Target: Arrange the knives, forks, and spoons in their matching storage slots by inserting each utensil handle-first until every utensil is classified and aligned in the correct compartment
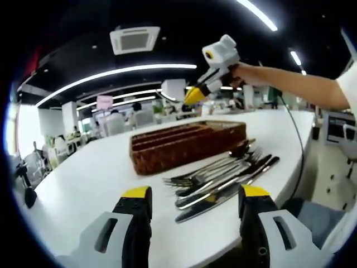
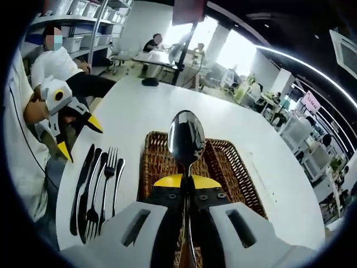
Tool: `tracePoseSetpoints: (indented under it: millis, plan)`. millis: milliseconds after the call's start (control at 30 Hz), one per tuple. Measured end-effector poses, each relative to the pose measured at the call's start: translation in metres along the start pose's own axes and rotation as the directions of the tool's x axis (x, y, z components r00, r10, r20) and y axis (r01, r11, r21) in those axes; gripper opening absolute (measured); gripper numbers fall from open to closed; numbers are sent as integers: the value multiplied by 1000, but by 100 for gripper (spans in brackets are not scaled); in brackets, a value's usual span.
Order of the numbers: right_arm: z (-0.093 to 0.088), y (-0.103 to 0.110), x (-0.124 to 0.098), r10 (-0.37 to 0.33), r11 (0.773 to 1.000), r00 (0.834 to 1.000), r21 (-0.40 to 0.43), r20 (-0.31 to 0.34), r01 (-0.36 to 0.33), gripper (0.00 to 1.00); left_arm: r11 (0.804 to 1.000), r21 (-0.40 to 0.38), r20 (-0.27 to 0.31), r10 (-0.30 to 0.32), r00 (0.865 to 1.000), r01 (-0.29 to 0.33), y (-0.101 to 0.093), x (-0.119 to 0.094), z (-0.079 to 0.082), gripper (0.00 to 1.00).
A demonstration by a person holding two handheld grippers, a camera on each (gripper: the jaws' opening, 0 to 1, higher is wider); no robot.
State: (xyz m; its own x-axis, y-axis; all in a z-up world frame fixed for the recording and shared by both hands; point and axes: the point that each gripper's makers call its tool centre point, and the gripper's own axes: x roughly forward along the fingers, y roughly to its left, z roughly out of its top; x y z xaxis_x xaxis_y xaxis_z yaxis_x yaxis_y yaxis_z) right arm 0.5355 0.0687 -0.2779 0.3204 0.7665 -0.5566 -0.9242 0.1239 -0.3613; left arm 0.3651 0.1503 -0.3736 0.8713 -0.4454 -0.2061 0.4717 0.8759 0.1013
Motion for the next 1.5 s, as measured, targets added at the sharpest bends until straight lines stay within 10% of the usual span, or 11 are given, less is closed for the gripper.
tracePoseSetpoints:
  millis: [1500]
  plan:
    - [-58,-68,65,54,998,988,-1,-145,-55,3,1000,-19,-7,21,1000,-21,26,20,-3,64]
